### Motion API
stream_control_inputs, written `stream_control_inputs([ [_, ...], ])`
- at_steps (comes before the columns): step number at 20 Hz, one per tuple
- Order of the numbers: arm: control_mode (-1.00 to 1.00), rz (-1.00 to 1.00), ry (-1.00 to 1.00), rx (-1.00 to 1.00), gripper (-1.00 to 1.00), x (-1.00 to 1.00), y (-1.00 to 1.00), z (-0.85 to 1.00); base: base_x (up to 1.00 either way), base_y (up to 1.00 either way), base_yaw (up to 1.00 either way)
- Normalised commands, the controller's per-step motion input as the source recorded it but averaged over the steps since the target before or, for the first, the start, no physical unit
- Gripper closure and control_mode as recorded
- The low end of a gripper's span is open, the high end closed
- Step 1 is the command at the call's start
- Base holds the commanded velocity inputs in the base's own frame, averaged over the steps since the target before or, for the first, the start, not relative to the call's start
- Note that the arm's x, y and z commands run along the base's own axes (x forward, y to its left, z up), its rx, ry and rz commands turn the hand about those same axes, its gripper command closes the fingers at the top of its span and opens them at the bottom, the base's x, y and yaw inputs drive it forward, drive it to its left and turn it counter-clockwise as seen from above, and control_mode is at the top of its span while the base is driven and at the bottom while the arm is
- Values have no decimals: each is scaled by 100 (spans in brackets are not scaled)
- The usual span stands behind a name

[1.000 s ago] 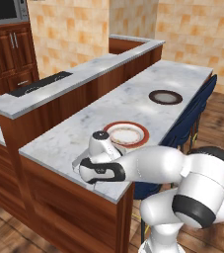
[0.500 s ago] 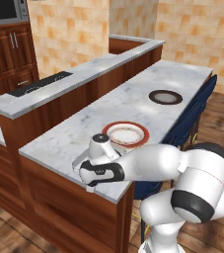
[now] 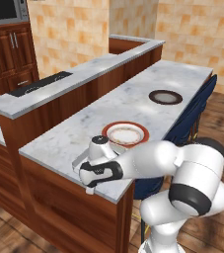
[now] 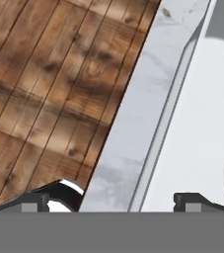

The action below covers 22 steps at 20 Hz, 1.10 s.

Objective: Place two dumplings into each of the tupperware containers and then place the containers in the fridge.

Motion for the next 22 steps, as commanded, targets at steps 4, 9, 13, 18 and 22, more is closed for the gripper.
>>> stream_control_inputs([
  [4, -100, 0, 4, 0, -100, 0, 2, -6, 0, 0, 0],
  [9, -100, 0, 2, 0, -100, 3, 1, -5, 0, 0, 0],
  [13, -100, 0, 0, 0, -100, 25, 0, 0, 0, 0, 0],
  [18, -100, 0, 1, 0, -100, 30, 0, 0, 0, 0, 0],
  [22, -100, 0, 1, 0, -100, 9, 0, 0, 0, 0, 0],
])
